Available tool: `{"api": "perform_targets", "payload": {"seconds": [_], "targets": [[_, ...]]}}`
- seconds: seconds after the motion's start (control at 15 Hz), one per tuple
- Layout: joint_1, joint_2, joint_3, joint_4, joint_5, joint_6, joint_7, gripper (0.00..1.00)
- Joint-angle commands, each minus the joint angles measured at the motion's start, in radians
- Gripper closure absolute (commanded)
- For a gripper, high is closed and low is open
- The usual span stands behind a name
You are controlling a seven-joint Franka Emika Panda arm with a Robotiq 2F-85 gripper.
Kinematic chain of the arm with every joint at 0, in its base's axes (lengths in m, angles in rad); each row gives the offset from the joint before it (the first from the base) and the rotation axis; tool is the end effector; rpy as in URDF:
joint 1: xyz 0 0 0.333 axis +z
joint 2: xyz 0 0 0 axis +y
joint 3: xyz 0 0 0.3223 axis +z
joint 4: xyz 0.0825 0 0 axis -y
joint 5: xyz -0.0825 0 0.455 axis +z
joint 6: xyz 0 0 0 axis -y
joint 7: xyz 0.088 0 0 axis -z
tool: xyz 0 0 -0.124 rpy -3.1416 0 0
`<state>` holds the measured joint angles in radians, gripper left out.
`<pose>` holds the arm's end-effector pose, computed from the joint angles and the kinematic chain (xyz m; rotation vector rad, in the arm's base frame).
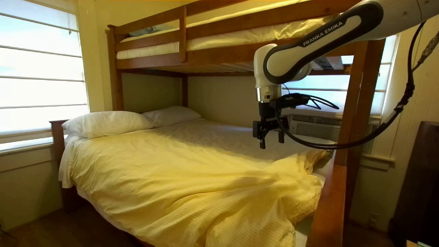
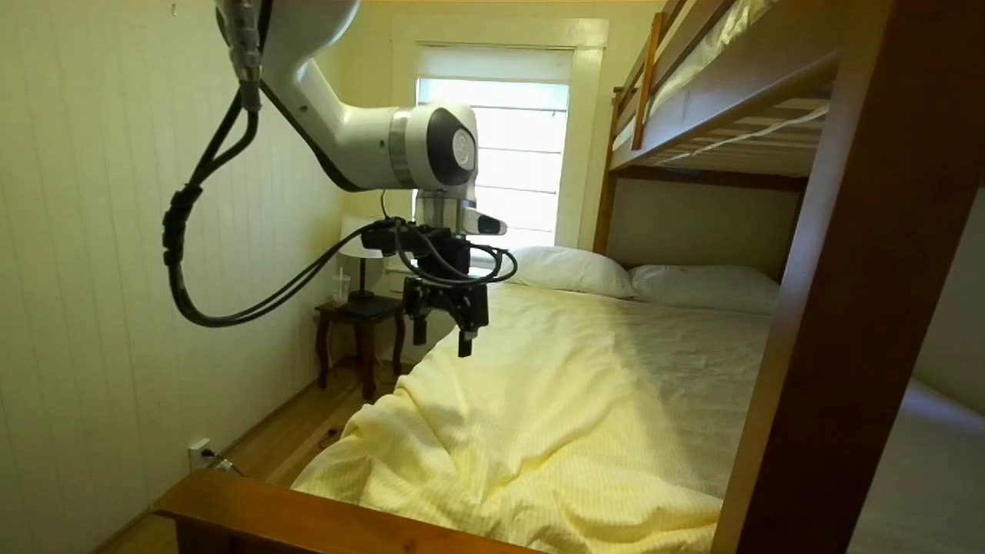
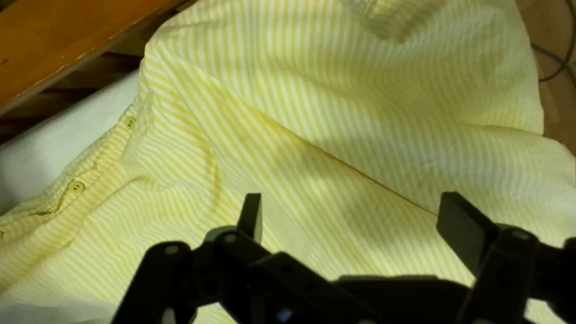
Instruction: Straighten the yellow blanket
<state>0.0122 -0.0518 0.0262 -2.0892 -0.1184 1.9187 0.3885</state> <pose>0.5821 0.0122 0.3951 2.9712 -0.4539 -0.1394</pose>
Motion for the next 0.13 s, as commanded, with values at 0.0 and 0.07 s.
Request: {"api": "perform_targets", "payload": {"seconds": [0.0,0.07], "targets": [[-0.001,0.0,0.001,0.001,0.0,-0.001,-0.005,0.0],[-0.001,-0.001,0.001,0.001,0.001,-0.001,-0.006,0.0]]}}
